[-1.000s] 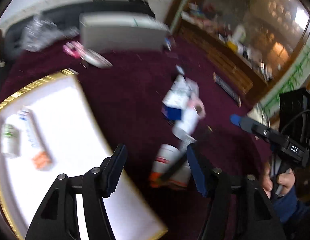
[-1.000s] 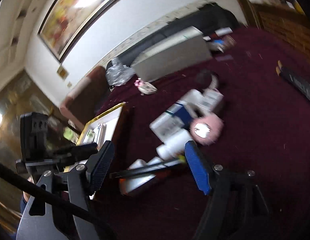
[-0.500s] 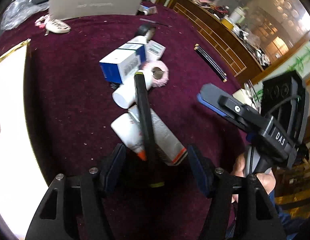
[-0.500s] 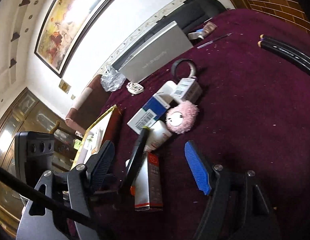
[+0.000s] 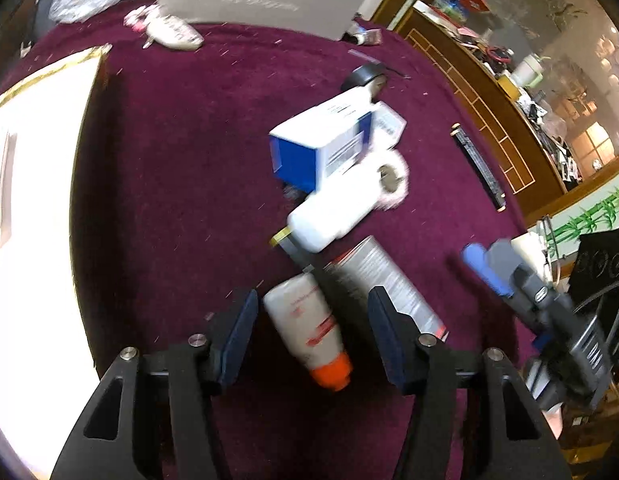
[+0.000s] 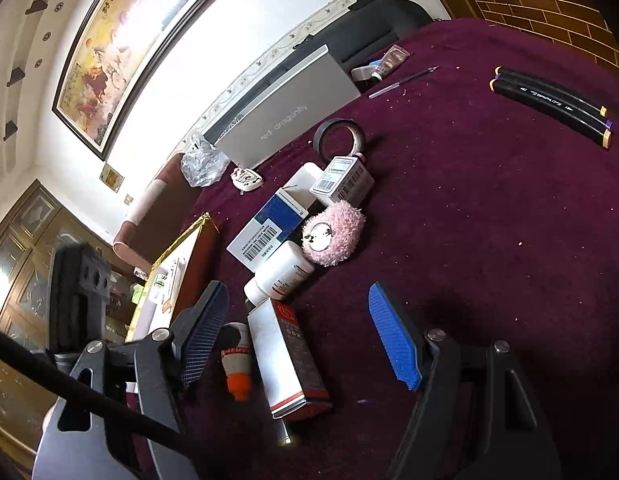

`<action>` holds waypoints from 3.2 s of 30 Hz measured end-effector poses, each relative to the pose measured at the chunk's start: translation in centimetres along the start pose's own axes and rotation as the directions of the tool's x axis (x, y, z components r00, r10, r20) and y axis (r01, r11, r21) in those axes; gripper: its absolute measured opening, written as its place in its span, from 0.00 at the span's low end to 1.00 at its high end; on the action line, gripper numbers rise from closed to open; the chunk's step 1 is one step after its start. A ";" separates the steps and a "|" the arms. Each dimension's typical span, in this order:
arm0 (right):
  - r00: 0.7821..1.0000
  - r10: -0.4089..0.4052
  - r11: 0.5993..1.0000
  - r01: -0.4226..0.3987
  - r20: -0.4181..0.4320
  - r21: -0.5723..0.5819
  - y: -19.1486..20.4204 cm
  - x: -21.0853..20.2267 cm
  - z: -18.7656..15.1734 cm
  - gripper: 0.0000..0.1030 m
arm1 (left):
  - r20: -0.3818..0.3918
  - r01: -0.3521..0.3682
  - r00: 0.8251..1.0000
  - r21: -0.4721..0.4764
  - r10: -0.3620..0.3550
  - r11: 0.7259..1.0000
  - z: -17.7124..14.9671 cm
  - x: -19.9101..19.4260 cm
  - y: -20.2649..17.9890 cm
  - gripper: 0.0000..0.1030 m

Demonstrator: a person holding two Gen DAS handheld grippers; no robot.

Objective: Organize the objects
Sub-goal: 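Grasp the orange-capped white bottle with the left gripper while the right grasps the black marker, then carry the bottle and marker into the white tray and open both grippers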

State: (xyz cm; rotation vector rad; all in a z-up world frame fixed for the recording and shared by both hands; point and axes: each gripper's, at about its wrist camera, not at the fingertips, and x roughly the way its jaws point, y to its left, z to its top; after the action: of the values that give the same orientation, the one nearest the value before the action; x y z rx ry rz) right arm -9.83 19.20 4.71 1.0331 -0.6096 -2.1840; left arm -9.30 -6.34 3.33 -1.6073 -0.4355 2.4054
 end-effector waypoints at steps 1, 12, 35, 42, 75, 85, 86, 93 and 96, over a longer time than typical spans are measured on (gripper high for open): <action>1.000 -0.002 1.000 0.002 0.000 -0.004 0.0 0.0 0.0 0.71 | -0.002 -0.004 1.000 -0.012 0.004 1.000 -0.5 0.0 0.7 0.49; 0.998 -0.029 0.987 0.037 0.054 -0.155 2.8 -0.7 -0.8 0.71 | 0.072 -0.224 0.974 0.118 0.216 0.967 -2.1 1.5 -3.0 0.49; 0.920 -0.309 0.780 0.101 -0.240 -0.618 8.8 6.7 -4.7 0.15 | 0.163 -0.278 0.953 0.134 0.255 0.951 -7.1 -1.3 -1.3 0.24; 0.886 -0.396 0.734 0.147 -0.242 -0.663 9.3 8.0 -5.8 0.12 | 0.181 -0.276 0.951 0.134 0.250 0.952 -7.1 -1.5 -1.0 0.21; 0.923 -0.011 0.933 -0.129 -0.384 -0.336 19.7 11.2 -3.9 0.13 | 0.326 -0.125 0.931 -0.132 0.162 0.983 -5.8 -14.5 14.1 0.22; 0.902 -0.054 0.941 -0.097 -0.428 -0.323 23.3 18.7 -2.3 0.13 | 0.230 -0.187 0.946 -0.191 0.229 0.964 -2.3 -12.5 20.8 0.22; 0.899 -0.057 0.942 -0.095 -0.434 -0.321 23.4 19.3 -2.3 0.13 | 0.225 -0.191 0.946 -0.190 0.232 0.963 -2.0 -12.3 21.2 0.22; 0.884 -0.094 0.948 -0.060 -0.457 -0.312 23.3 23.0 -1.9 0.13 | 0.185 -0.198 0.954 -0.200 0.235 0.960 -0.3 -11.0 23.1 0.22; 0.878 -0.105 0.951 -0.048 -0.468 -0.304 23.1 24.2 -1.9 0.13 | 0.175 -0.198 0.956 -0.201 0.234 0.959 0.1 -10.6 23.7 0.22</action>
State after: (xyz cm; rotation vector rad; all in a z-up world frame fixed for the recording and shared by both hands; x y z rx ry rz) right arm -12.09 -14.21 6.13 1.3460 -0.0208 -1.8580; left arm -5.68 -32.02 4.01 -1.5653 -0.5543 2.7795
